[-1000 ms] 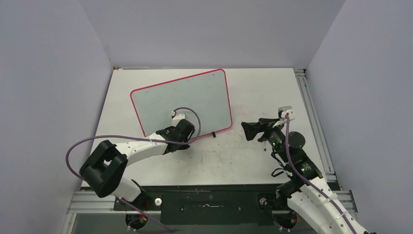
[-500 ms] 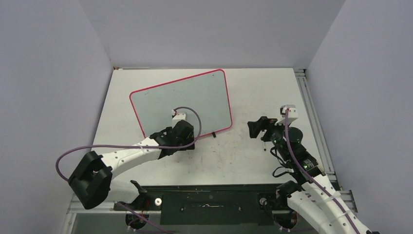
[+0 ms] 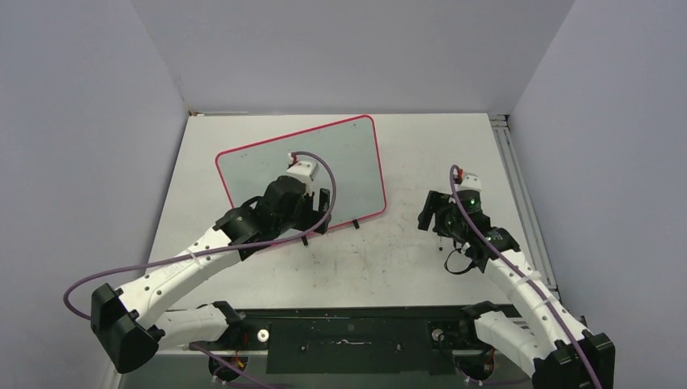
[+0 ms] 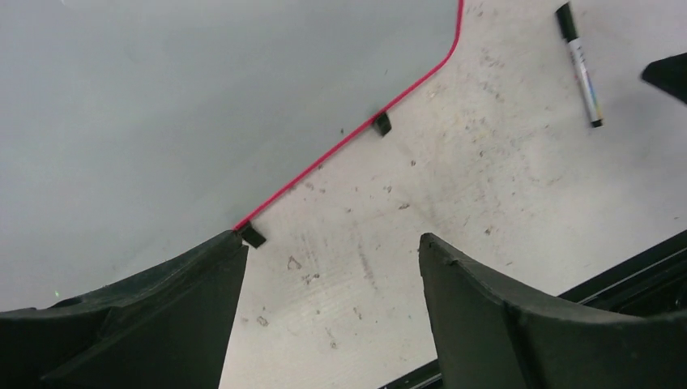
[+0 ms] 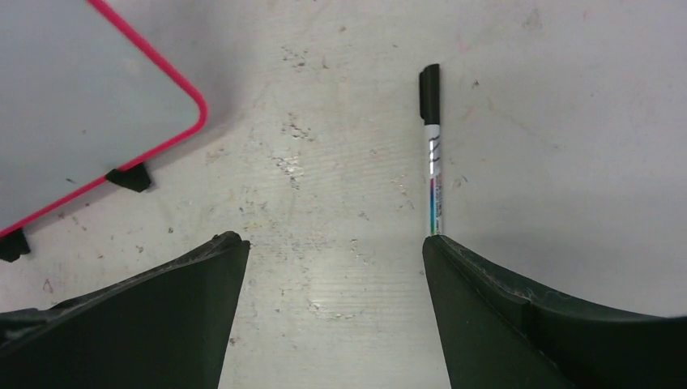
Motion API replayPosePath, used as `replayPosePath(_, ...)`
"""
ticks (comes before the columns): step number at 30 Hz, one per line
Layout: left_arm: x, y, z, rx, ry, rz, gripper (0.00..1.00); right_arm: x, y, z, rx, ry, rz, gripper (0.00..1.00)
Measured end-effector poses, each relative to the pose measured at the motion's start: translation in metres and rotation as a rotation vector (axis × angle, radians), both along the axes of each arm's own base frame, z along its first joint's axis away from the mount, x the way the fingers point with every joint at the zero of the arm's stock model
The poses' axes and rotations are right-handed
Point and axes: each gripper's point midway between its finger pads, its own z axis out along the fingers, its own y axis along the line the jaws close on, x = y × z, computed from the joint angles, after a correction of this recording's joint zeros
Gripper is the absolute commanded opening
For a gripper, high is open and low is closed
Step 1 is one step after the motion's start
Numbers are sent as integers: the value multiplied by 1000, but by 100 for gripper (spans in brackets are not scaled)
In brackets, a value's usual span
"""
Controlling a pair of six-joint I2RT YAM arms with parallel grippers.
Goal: Write a sentence on the whiteboard
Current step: Adjust the whiteboard at the center of the board, then adjust the whiteboard on the whiteboard stand.
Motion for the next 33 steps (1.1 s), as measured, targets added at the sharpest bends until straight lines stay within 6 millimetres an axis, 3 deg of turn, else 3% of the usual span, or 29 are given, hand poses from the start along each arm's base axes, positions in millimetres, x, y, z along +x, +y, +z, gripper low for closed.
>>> replayPosePath(2, 7, -3, 26, -16, -56, -34, 77, 2, -11, -13, 19, 66, -32, 79)
replayPosePath(5, 24, 14, 49, -32, -110, -8, 77, 2, -31, -25, 56, 133, -91, 80)
replayPosePath(11, 58, 118, 69, -68, -147, 266, 80, -1, -36, -28, 95, 158, -94, 87)
replayPosePath(19, 47, 189, 85, -88, -186, 443, 85, 0, -38, -38, 85, 199, -105, 85)
replayPosePath(24, 40, 212, 58, -122, -146, 507, 86, 0, -38, -43, 80, 215, -107, 86)
replayPosePath(28, 42, 206, 30, -158, -98, 469, 86, 1, -38, -42, 80, 208, -107, 87)
replayPosePath(33, 50, 204, 15, -187, -76, 445, 86, 3, -38, -41, 80, 202, -107, 87)
